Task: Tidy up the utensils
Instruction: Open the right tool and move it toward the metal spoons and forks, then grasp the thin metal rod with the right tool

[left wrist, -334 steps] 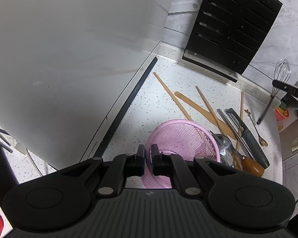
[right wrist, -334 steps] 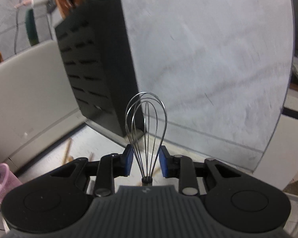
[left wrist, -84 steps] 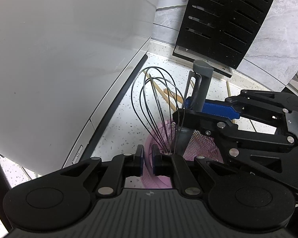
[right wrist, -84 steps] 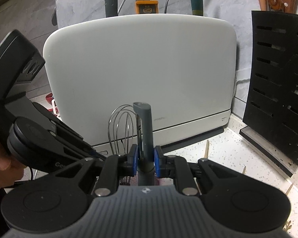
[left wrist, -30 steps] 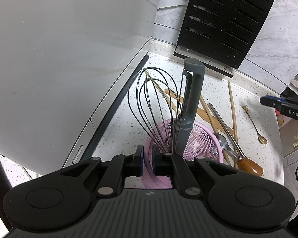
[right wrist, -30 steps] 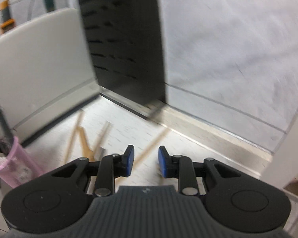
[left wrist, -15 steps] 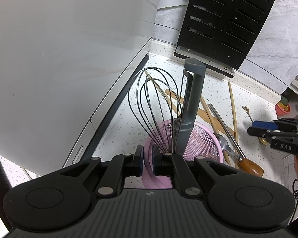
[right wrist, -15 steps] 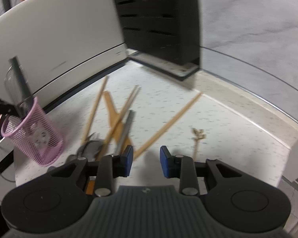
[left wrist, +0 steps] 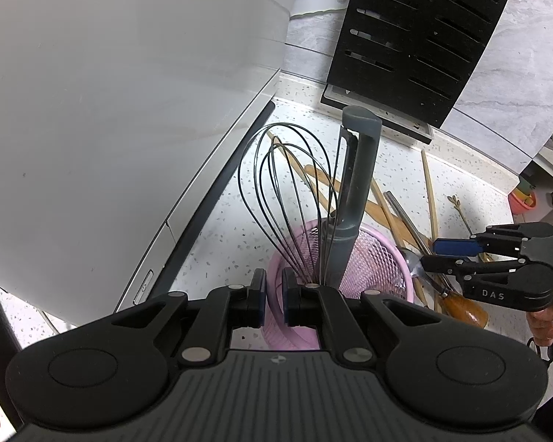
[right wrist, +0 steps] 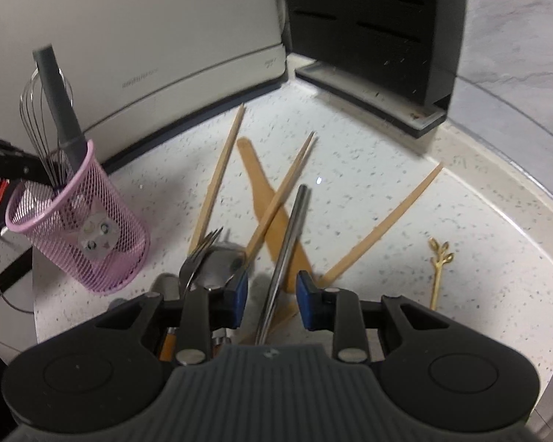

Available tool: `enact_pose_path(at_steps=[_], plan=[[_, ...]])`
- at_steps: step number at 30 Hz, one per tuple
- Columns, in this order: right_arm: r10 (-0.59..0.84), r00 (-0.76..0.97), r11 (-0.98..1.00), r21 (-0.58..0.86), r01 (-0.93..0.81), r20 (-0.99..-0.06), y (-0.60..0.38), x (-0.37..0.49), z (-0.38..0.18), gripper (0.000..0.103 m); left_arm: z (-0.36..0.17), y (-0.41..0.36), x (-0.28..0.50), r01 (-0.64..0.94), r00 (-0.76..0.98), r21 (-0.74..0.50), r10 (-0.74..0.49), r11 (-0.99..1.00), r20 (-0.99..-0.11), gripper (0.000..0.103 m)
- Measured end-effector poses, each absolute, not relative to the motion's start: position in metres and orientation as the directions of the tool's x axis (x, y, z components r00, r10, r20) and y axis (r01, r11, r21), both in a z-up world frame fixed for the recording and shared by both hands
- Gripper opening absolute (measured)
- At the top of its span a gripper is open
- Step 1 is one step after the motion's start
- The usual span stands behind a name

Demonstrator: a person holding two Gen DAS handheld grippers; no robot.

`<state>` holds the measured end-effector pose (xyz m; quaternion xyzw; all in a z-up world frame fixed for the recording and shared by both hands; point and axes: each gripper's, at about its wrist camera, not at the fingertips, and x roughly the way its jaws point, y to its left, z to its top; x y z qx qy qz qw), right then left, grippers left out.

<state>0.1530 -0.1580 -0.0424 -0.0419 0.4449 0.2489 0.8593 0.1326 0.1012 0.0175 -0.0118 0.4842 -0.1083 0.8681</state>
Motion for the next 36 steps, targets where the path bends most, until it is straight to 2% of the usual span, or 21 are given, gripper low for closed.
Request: enact_pose_path(at_steps=[6,18,24,32,36], plan=[[0.355,0.462,0.862,0.094,-0.497,-0.813,-0.146,0.149,-0.041,0.022,0.018,0.101,0.132,0.178,0.509,-0.127,-0.202,0.976,-0.837,0.008],[0.313,0.478,0.833,-0.004,-0.553,-0.821,-0.135,0.139,-0.042,0.020,0.018,0.101,0.132,0.177,0.510,-0.126,-0.200,0.976,-0.836,0.009],[0.312,0.483,0.828,-0.016,-0.561,-0.818,-0.131,0.141,-0.046,0.009,0.018,0.101,0.132,0.175,0.510,-0.124,-0.197,0.977,-0.837,0.009],[0.295,0.471,0.823,-0.030,-0.568,-0.832,-0.131,0.140,-0.044,0.009,0.018,0.101,0.132,0.174,0.510,-0.125,-0.197,0.977,-0.837,0.009],[0.284,0.474,0.828,-0.036,-0.560,-0.833,-0.131,0.140,-0.044,0.004,0.018,0.101,0.132,0.174,0.511,-0.124,-0.197,0.977,-0.837,0.009]])
